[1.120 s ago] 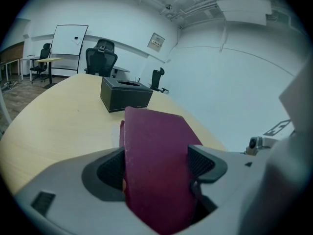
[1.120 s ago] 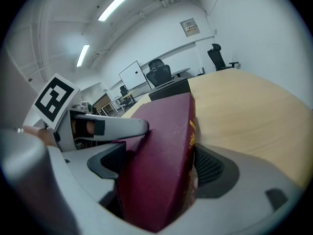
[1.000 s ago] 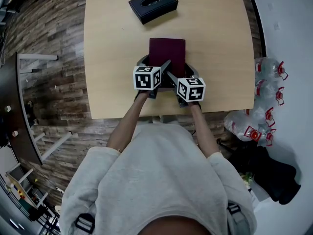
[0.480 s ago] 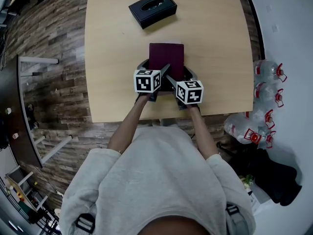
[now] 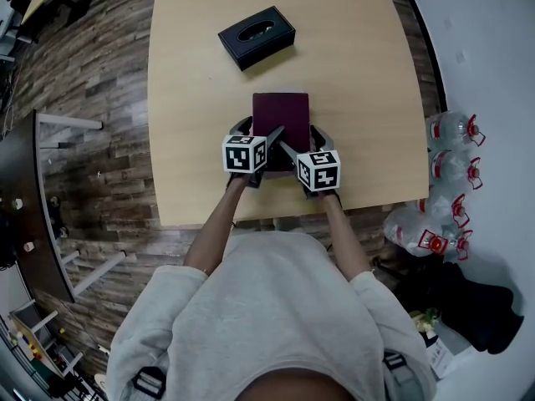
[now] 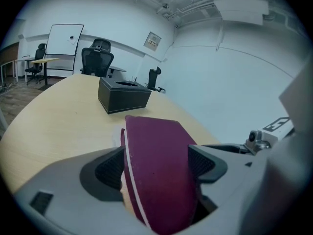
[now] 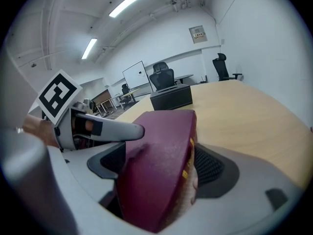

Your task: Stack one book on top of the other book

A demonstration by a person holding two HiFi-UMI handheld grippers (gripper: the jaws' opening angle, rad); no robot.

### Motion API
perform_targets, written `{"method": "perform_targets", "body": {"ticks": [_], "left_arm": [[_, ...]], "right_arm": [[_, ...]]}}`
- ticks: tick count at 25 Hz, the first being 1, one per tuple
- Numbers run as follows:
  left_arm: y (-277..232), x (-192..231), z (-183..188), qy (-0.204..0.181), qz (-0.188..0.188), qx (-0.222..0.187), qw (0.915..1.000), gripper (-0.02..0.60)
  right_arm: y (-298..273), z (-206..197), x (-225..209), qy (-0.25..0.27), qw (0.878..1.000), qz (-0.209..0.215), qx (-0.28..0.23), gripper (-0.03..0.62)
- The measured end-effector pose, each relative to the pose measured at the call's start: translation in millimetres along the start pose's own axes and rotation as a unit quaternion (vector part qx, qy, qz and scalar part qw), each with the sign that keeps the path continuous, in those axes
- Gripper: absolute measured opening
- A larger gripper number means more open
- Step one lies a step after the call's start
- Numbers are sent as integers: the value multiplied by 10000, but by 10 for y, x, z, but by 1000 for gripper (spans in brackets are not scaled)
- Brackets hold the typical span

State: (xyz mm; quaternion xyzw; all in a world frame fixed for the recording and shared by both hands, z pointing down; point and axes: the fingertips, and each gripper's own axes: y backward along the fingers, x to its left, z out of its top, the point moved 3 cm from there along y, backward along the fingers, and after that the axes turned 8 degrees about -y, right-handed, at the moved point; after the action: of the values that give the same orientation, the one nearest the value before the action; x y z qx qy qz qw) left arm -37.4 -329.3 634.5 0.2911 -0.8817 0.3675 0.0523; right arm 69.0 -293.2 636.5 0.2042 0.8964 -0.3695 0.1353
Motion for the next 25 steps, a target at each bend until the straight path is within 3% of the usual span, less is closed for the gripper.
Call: {"method": "perform_targets", "body": {"ticks": [7,14,25], "left_arm": [[197,9,137,-366,-21,-149,9992,402],[514,-49,351,-641,-11,-624,9960,395],[975,-254,693,-1053,-196,-1209,9869,207]], "right_arm": [[132,130,29,103,9996,-49,-243,433],[436,345,60,306,9970,-154,-688,386],[1081,829,125,700,9833,-439,-1621,236]]}}
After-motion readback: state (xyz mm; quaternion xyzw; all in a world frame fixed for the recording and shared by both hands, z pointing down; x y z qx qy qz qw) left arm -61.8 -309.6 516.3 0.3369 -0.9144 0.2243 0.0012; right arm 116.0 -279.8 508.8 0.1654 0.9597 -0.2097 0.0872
